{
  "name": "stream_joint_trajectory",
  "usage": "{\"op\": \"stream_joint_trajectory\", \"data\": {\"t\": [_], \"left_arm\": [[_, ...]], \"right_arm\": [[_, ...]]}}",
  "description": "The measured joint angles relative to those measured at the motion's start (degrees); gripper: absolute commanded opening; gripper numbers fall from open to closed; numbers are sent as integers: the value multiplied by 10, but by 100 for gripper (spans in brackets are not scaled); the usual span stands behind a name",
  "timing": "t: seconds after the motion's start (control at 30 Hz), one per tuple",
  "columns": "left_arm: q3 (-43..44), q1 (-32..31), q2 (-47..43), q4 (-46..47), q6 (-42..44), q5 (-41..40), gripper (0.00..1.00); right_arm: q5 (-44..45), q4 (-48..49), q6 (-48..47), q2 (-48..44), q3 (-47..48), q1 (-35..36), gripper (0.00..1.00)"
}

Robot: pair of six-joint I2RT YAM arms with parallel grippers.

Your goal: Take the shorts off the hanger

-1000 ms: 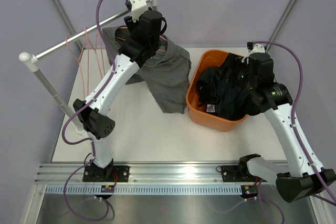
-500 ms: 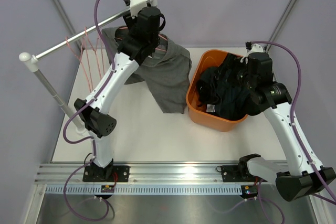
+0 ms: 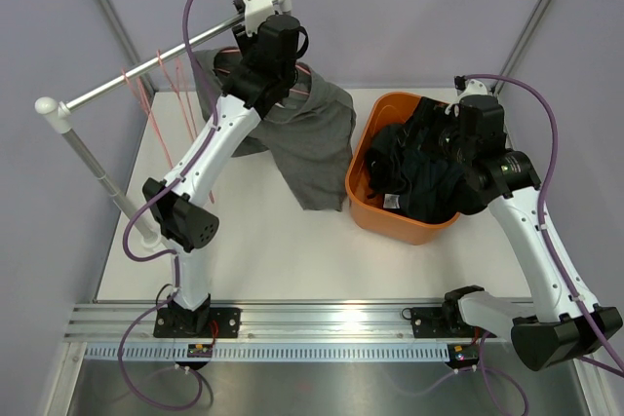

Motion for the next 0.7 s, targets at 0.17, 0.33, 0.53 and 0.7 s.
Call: {"op": "stream_joint_trajectory", "data": {"t": [0.17,0.33,0.53,0.7], "left_arm": [[0,0,0,0,1,9,34],[0,0,0,0,-1,16,11],[-9,0,-6,0,0,24,0],[-26,0,-29,-14,9,40,0]], "right_arm": [[0,0,0,2,0,0,90],[0,0,0,3,0,0,90],[-5,0,0,3,0,0,90],[-7,0,1,3,0,0,90]]}}
